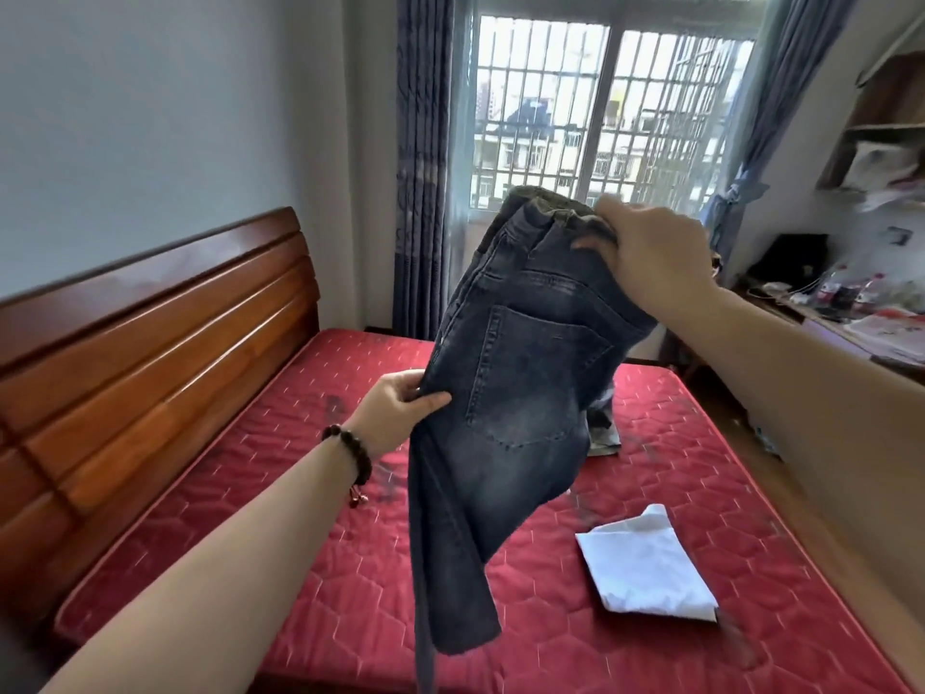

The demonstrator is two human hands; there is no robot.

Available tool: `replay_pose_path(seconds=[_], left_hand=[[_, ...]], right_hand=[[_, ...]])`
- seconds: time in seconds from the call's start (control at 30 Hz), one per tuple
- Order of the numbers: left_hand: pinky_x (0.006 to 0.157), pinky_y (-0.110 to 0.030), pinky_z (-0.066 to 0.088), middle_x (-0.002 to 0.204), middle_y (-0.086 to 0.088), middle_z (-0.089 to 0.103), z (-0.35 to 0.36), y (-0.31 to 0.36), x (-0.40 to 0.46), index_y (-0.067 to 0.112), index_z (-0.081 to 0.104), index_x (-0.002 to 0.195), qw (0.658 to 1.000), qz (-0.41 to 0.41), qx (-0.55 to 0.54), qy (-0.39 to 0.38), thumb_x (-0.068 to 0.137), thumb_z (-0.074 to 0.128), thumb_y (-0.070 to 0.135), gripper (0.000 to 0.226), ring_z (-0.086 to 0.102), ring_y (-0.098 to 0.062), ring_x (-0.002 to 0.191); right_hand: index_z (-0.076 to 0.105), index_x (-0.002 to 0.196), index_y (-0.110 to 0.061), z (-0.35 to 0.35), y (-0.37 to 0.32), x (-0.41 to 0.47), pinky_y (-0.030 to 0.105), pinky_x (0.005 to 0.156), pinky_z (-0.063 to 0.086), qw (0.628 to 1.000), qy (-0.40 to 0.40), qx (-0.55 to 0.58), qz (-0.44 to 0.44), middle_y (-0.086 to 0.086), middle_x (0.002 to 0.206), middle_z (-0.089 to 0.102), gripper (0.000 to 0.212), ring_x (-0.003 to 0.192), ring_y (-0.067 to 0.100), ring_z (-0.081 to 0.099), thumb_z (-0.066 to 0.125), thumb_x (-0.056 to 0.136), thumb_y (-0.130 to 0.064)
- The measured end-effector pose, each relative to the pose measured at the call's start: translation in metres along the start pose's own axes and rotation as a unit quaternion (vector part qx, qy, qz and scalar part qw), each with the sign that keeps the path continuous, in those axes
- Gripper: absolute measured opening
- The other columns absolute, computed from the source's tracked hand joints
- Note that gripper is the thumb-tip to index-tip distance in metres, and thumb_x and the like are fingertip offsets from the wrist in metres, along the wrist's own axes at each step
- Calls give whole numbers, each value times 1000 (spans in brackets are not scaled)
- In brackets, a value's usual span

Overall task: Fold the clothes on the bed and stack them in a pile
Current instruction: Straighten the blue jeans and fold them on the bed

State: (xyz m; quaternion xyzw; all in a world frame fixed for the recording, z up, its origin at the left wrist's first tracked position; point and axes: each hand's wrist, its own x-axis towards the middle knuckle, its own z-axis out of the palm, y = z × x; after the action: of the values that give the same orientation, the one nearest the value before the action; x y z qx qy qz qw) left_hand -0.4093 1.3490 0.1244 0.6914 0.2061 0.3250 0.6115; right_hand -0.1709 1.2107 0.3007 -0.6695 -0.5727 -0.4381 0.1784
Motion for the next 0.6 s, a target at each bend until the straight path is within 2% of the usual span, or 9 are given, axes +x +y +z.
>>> replay_pose_path(seconds=[0.17, 0.27, 0.3, 0.43, 0.53, 0.6], left_hand=[[83, -31, 57, 105, -10, 72, 0, -7, -21, 8, 71, 102, 999, -25, -31, -27, 85, 68, 3, 18, 69, -20, 94], [81, -30, 57, 101, -9, 73, -2, -24, -25, 7, 71, 99, 997, -55, -32, -34, 83, 69, 2, 17, 69, -20, 93], [82, -31, 56, 101, -9, 73, -3, -31, -25, 6, 71, 98, 997, -67, -26, -31, 83, 69, 2, 16, 68, -20, 92], [82, -35, 57, 101, -14, 71, -8, -79, -22, 2, 70, 100, 990, -140, 20, -29, 82, 70, -1, 18, 67, -25, 90], [89, -42, 54, 107, -18, 69, -12, -126, -14, -3, 66, 107, 981, -191, 35, -18, 82, 69, -5, 25, 64, -27, 96], [85, -39, 55, 101, -13, 69, -13, -155, -3, 0, 64, 107, 977, -209, 33, -9, 82, 68, -5, 26, 63, -25, 95]], right_hand=[[55, 94, -10, -12, -6, -9, 28, 56, 27, 999, 7, 14, -40, 9, 60, 55, 57, 50, 26, 52, 39, 89, -65], [57, 88, -10, 1, -10, -12, 24, 55, 25, 997, -21, 64, -49, -9, 49, 34, 60, 44, 14, 36, 41, 85, -67], [58, 86, -10, 10, -13, -14, 25, 56, 26, 995, -36, 73, -49, -10, 49, 33, 61, 45, 16, 37, 40, 84, -69], [55, 82, -14, 72, -22, -33, 30, 59, 32, 989, -97, 96, -61, 10, 65, 62, 61, 63, 32, 61, 45, 79, -74], [53, 80, -17, 130, -39, -60, 31, 59, 33, 979, -147, 131, -56, 9, 70, 65, 55, 68, 34, 62, 51, 79, -72], [53, 81, -16, 170, -54, -77, 32, 59, 34, 971, -180, 149, -56, 9, 72, 66, 61, 69, 34, 63, 45, 77, -76]])
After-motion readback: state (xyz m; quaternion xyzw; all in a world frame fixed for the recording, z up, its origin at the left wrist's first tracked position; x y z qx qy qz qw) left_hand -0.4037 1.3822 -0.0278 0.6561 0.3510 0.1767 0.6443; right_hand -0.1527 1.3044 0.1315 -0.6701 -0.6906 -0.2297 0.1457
